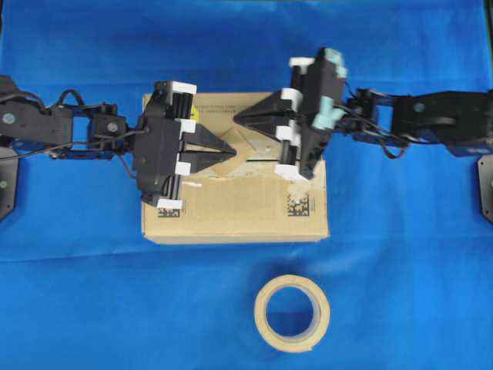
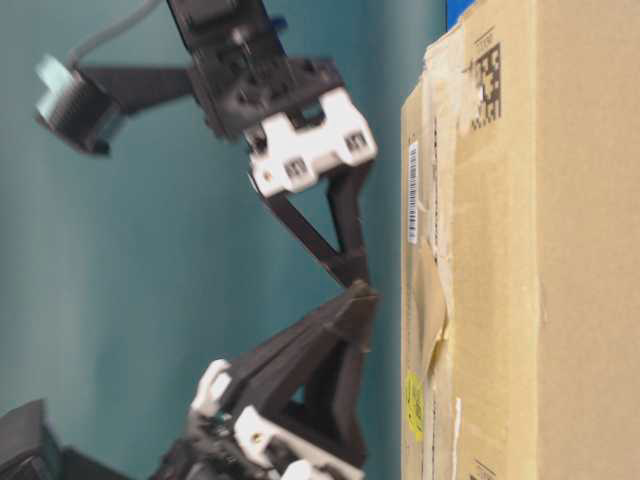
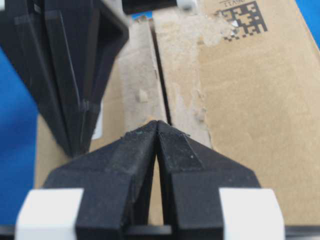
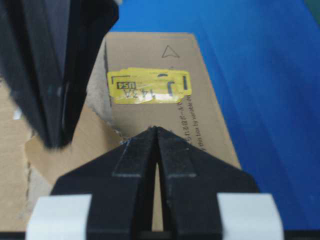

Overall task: Apply tape along the seams of the closed cardboard box to seal it securely.
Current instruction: 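Smooth the tape flat along the seam with both grippers pressing inward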

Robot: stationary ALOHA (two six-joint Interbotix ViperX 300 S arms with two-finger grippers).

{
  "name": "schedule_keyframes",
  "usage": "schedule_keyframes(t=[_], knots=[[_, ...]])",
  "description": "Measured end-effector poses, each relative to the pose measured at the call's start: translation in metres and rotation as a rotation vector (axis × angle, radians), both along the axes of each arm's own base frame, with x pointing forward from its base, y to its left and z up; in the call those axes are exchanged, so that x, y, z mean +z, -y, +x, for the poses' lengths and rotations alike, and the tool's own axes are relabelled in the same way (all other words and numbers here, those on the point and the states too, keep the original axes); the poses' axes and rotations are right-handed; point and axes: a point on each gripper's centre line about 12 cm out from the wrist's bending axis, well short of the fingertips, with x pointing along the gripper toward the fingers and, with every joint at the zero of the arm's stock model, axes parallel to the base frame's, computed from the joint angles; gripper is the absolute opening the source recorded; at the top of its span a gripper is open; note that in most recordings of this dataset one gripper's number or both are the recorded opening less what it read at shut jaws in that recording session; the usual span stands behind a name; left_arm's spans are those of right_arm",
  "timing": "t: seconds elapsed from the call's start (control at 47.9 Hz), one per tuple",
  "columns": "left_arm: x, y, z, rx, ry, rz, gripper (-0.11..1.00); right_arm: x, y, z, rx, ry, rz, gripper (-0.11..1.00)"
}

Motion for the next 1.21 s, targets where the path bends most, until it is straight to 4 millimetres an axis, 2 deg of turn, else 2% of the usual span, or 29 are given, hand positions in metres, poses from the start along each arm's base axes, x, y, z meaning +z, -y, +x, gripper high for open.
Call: schedule_keyframes(t=[0.25,0.522,0.709,0.981,1.21], knots=[[-0.017,0.000,0.002,0.017,-0.038,-0.036,0.00,-0.006,-0.023,0.017,0.066,-0.024,-0.008,0.00],[-0.032,-0.005,0.001,0.030,-0.056,-0.038,0.00,-0.019,-0.024,0.018,0.060,-0.052,0.013,0.00],[-0.035,-0.008,-0.001,0.040,-0.024,-0.034,0.00,-0.020,-0.024,0.018,0.058,-0.055,0.016,0.00],[-0.045,-0.016,-0.013,0.064,-0.039,-0.033,0.00,-0.029,-0.024,0.011,0.053,-0.097,0.029,0.00],[-0.050,-0.020,-0.032,0.085,-0.058,-0.042,0.00,-0.033,-0.025,-0.006,0.034,-0.120,0.056,0.00]])
